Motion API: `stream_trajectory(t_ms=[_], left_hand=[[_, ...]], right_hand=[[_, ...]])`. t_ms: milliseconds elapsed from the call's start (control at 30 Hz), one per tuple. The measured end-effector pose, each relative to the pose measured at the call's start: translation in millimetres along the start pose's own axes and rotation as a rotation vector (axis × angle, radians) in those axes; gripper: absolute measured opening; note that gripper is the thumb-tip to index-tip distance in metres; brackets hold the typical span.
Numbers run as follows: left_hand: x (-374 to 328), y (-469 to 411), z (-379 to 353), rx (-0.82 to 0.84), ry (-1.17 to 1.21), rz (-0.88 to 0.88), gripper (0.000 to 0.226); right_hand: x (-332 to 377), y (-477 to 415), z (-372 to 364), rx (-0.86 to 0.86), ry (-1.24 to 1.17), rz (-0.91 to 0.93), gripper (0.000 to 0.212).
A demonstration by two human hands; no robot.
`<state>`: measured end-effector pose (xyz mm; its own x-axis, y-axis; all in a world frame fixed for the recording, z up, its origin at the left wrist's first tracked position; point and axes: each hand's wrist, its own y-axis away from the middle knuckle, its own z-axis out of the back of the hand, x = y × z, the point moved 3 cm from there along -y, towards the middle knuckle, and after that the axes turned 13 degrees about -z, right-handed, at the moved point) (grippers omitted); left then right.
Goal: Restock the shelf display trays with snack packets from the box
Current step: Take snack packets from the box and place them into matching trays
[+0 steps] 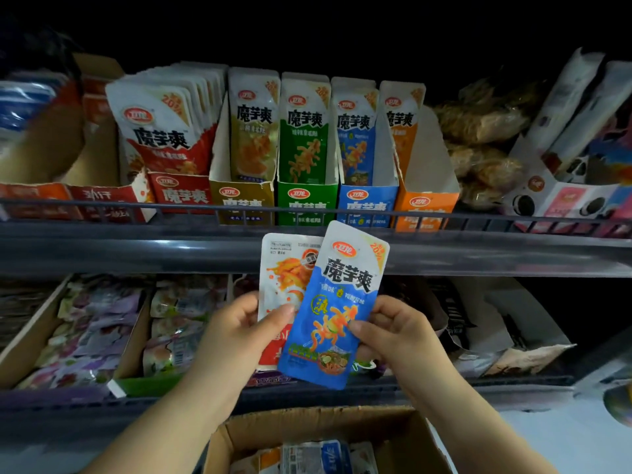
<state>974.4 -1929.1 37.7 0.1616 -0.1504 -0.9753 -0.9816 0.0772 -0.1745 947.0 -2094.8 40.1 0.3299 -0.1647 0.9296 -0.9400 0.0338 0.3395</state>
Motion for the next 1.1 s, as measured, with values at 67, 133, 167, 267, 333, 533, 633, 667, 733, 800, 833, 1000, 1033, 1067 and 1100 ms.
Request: stream_trajectory(t_ms=[67, 133, 167, 267, 333, 533, 633, 667, 733, 800, 833, 1000, 1033, 1067, 1100], left_hand=[[-1, 0, -3, 0.041, 0.023, 0.028, 0.011], [-3, -1, -3, 0.057, 0.013, 0.036, 0.014], [-4, -1, -3, 0.052, 0.005, 0.037, 0.016], [-10, -4, -3, 0.049, 0.013, 0.037, 0.021], [-13, -5, -1, 0.054, 0.018, 0.044, 0.022], [-27, -15, 7, 0.052, 0.064, 0.004, 0.022], [-34, -19, 12, 0.062, 0.105, -0.001, 0.020], [-35, -20, 15, 0.059, 0.125, 0.008, 0.018], [-38, -23, 23, 0.034, 0.140, 0.023, 0.012], [-39, -28, 32, 0.012, 0.099, 0.019, 0.009], [-40, -31, 36, -0.004, 0.079, 0.002, 0.009], [-41, -38, 41, -0.051, -0.021, -0.054, 0.009], [-40, -38, 40, -0.051, -0.031, -0.052, 0.009], [-39, -38, 40, -0.050, -0.035, -0.050, 0.011], [-38, -38, 40, -0.047, -0.033, -0.046, 0.012]], right_hand=[[0, -2, -5, -0.034, 0.029, 0.034, 0.019], [0, -3, -11, -0.040, 0.064, 0.048, 0.020], [0, -3, -13, -0.046, 0.079, 0.055, 0.020], [12, -5, -10, -0.092, 0.104, 0.105, 0.016], [26, -6, -7, -0.125, 0.114, 0.136, 0.016], [71, -12, -17, 0.015, 0.384, 0.049, 0.018], [91, -10, -24, 0.071, 0.497, 0.047, 0.022], [99, -9, -25, 0.076, 0.524, 0.062, 0.023], [119, -7, -24, 0.058, 0.535, 0.103, 0.024], [142, -4, -17, 0.006, 0.510, 0.166, 0.023], [154, -4, -12, -0.033, 0.494, 0.202, 0.022], [210, -10, 15, -0.360, 0.399, 0.422, 0.018], [217, -14, 18, -0.422, 0.392, 0.465, 0.015], [222, -20, 22, -0.481, 0.386, 0.499, 0.014], [224, -25, 24, -0.535, 0.377, 0.525, 0.015]])
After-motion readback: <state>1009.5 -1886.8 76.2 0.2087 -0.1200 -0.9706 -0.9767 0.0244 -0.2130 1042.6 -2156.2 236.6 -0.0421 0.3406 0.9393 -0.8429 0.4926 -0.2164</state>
